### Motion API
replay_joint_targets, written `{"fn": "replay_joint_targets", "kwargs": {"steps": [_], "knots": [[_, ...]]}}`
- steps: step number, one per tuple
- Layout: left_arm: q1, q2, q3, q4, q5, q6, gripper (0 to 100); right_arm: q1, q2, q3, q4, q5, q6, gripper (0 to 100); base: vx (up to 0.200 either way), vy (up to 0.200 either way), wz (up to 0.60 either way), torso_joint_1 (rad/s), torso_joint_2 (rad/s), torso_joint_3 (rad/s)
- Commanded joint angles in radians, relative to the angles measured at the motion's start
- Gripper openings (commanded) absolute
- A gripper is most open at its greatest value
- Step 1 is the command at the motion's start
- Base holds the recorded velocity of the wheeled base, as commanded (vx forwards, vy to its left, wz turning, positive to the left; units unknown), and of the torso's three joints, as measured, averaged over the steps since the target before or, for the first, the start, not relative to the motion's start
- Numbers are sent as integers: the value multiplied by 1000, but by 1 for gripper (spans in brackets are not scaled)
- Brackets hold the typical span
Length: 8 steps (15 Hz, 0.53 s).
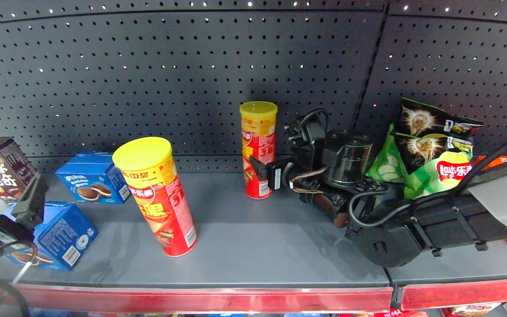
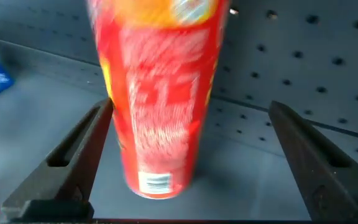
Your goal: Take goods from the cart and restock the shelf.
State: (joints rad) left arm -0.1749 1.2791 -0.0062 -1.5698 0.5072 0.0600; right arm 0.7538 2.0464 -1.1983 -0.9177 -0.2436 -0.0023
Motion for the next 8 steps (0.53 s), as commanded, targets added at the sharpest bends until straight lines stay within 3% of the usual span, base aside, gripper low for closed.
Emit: {"fn": "replay_joint_targets", "kwargs": {"steps": [1, 2, 4, 8], "knots": [[0, 0, 0, -1, 1, 0, 100, 10, -6, 8, -4, 3, -1, 100, 0, 0, 0, 0, 0, 0], [2, -1, 0, -1, 1, 0, 100, 7, -14, 25, -9, 4, 5, 100, 0, 0, 0, 0, 0, 0], [2, -3, 0, -1, 1, 0, 100, 1, -81, 111, -3, 119, 61, 100, 0, 0, 0, 0, 0, 0], [3, -3, 0, -1, 1, 0, 100, -24, -110, 186, -30, 141, 64, 100, 0, 0, 0, 0, 0, 0]]}}
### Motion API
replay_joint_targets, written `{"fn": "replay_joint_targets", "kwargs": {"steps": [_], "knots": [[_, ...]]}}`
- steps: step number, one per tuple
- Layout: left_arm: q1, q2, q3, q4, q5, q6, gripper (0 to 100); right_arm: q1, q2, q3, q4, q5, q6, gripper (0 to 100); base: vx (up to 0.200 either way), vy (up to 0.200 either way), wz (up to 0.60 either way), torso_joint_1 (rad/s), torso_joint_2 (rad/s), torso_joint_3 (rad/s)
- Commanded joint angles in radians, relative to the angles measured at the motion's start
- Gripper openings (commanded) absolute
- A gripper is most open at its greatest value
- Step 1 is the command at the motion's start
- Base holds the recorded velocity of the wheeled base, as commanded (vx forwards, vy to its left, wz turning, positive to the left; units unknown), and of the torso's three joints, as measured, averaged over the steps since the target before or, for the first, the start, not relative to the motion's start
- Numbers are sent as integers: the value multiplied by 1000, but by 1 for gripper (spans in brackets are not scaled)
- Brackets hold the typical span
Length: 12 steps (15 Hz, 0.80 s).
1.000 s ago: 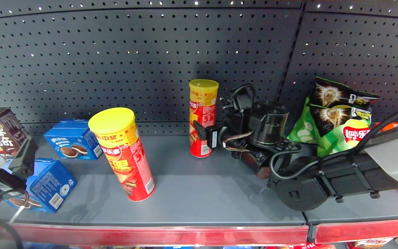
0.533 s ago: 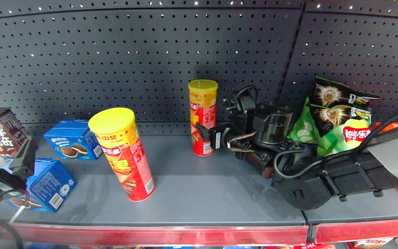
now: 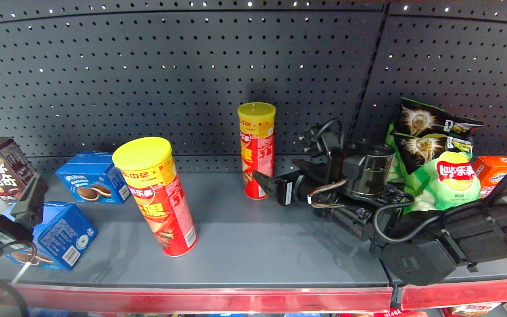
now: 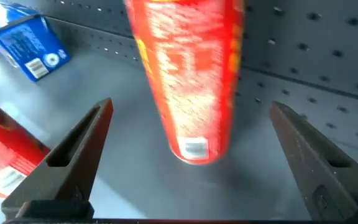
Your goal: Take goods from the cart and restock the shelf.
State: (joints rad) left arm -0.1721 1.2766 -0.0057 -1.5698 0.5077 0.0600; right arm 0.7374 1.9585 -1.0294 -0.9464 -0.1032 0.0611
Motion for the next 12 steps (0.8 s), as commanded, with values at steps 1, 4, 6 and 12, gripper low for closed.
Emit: {"fn": "replay_joint_targets", "kwargs": {"steps": [1, 4, 6, 12], "knots": [[0, 0, 0, -1, 0, 0, 100, -23, -33, 35, -14, 2, 0, 100, 0, 0, 0, 0, 0, 0], [2, 1, 0, -1, 0, 0, 100, -99, -104, 130, -49, 43, 0, 100, 0, 0, 0, 0, 0, 0], [0, 3, 0, -1, 0, 0, 100, -144, -173, 212, -51, 73, -1, 100, 0, 0, 0, 0, 0, 0], [-6, 30, 0, -1, 0, 0, 100, -251, -480, 380, 135, 126, -10, 100, 0, 0, 0, 0, 0, 0]]}}
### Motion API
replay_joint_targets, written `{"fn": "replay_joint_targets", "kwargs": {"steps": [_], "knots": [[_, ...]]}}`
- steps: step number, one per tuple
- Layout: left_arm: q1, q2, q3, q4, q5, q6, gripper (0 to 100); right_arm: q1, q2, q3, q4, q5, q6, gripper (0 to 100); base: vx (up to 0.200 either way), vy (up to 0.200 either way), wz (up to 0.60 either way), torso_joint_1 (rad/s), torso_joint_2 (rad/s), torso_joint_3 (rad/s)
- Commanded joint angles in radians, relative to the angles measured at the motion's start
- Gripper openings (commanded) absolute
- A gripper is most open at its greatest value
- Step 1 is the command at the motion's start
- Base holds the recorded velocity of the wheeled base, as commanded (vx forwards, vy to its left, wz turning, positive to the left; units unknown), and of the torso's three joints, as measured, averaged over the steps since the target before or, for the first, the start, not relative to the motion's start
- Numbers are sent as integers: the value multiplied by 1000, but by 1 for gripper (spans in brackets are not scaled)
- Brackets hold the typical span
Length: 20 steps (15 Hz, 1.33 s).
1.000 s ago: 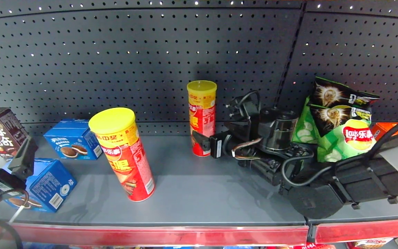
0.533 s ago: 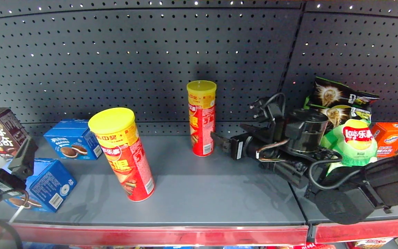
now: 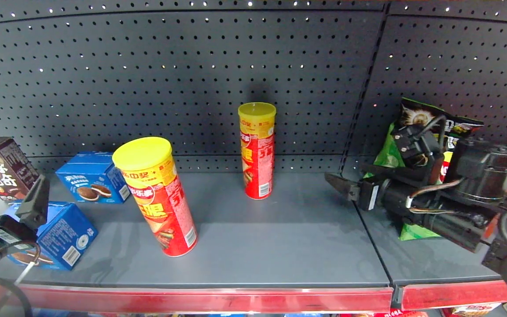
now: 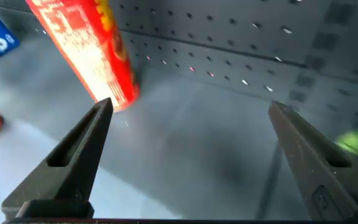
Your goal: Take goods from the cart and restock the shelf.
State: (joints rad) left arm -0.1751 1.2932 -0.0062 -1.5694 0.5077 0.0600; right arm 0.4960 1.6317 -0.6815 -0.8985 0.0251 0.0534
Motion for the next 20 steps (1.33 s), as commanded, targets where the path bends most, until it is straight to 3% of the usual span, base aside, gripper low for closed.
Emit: {"fn": "replay_joint_targets", "kwargs": {"steps": [1, 3, 6, 8, 11, 16, 20], "knots": [[-4, 15, 0, -1, 0, 0, 100, -7, -191, 22, 147, -4, -3, 100, 0, 0, 0, 0, 0, 0], [-7, 15, 0, -1, 0, -2, 100, 10, -268, -30, 296, -17, -7, 100, 0, 0, 0, 0, 0, 0], [-18, 24, 0, -1, 0, -2, 100, 64, -380, -61, 449, -154, -14, 100, 0, 0, 0, 0, 0, 0], [-63, 63, 0, -1, 0, -8, 100, 90, -495, -81, 625, -264, -12, 100, 0, 0, 0, 0, 0, 0], [-92, 140, 0, -1, 0, -11, 100, 29, -596, -124, 785, -300, -4, 100, 0, 0, 0, 0, 0, 0], [-121, 287, 0, -1, 3, -14, 100, -76, -655, -144, 837, -300, 29, 100, 0, 0, 0, 0, 0, 0], [-121, 371, -25, -1, 3, -17, 100, -96, -668, -162, 839, -298, 52, 100, 0, 0, 0, 0, 0, 0]]}}
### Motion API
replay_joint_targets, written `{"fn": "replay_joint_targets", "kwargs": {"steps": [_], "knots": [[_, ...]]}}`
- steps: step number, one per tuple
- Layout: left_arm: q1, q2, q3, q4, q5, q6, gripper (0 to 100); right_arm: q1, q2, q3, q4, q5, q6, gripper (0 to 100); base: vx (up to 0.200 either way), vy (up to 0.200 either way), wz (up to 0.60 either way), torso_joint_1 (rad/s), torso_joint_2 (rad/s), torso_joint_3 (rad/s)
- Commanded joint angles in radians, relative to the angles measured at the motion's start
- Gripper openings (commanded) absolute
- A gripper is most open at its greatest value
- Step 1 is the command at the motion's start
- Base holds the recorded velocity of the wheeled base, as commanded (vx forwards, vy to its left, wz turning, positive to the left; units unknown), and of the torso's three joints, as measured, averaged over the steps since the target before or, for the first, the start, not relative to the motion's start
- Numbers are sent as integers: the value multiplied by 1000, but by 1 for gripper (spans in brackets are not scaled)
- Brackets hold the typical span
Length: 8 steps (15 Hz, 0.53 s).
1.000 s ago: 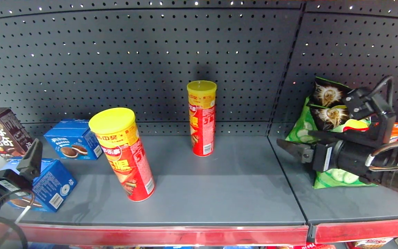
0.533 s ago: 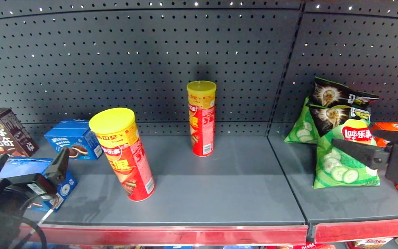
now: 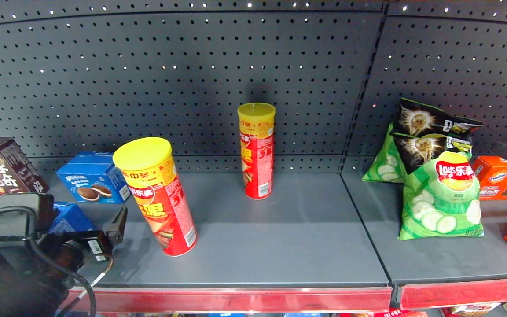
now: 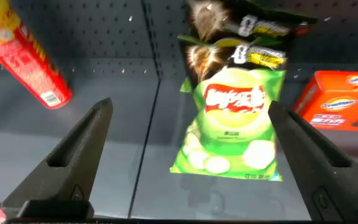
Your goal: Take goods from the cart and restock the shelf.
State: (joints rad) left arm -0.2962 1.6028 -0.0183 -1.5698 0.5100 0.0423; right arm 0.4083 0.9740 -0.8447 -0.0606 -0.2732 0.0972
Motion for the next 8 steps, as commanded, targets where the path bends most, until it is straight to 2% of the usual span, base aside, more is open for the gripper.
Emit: {"fn": "replay_joint_targets", "kwargs": {"steps": [1, 5, 8], "knots": [[0, 68, -15, -1, 1, 1, 100, -8, -17, 6, 1, 0, 15, 100, 0, 0, 0, 0, 0, 0], [-12, 88, -20, -1, 1, 8, 100, -13, -46, 16, 5, 2, 41, 100, 0, 0, 0, 0, 0, 0], [-80, 95, -20, -1, 1, 8, 100, -13, -57, 35, 5, 2, 41, 100, 0, 0, 0, 0, 0, 0]]}}
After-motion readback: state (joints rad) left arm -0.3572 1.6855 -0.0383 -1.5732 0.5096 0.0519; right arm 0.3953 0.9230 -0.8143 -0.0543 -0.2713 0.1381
